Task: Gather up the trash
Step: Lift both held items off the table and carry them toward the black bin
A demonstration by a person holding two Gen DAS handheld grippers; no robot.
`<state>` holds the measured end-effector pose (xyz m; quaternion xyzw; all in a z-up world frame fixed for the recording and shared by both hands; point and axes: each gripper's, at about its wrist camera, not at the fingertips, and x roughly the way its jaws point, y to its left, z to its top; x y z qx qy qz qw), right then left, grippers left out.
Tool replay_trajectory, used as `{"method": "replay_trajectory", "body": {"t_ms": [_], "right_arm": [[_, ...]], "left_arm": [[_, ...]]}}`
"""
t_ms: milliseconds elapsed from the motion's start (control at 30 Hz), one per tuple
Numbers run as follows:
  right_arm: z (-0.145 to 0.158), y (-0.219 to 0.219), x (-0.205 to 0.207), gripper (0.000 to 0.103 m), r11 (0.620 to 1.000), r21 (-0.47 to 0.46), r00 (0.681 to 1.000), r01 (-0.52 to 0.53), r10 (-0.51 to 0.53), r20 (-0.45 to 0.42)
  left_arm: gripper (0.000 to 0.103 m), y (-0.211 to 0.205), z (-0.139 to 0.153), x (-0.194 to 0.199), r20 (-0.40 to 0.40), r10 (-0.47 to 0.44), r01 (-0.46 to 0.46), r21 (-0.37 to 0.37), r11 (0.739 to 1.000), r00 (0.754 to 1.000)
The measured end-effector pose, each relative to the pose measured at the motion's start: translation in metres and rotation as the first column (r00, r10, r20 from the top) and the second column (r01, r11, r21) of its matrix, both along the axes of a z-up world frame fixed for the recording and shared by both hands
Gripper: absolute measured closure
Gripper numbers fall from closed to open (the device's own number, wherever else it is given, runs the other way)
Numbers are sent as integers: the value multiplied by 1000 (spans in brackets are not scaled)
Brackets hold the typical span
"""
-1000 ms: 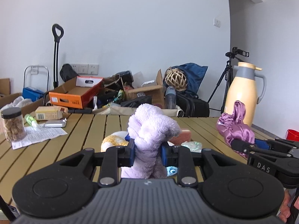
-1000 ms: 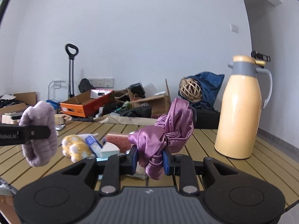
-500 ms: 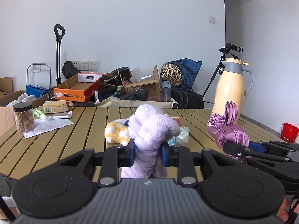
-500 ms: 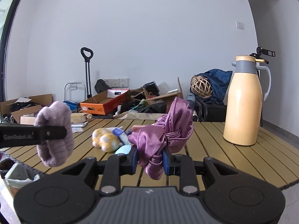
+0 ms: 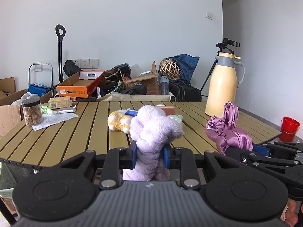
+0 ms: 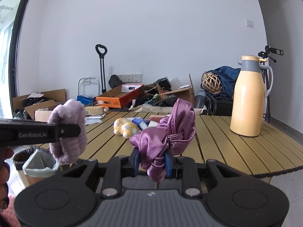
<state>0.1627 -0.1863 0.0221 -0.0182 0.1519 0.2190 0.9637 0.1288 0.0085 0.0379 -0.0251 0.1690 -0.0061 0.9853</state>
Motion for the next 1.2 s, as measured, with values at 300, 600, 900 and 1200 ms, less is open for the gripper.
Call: {"method": "replay_trajectory", "body": {"t_ms": [300,600,900,1200], "right_arm": [[-12,-8,-38,78,1000,-13,997,-24,23,-76],[-24,-4,-62,78,997,-23,988,-73,69,-139],[-42,5,-78,78,993,-43,975,-108,97,-202],[-59,10,-79,78,991,-60,957,-118,97,-275]], "left_arm": [[77,-3,-11,-32,-51,-21,22,15,1000,998],[77,-9,-33,-56,-126,-43,47,34,998,991],[77,-7,-51,-70,-193,-46,55,39,998,980],[77,-1,-77,-67,-296,-44,52,17,999,954]]}}
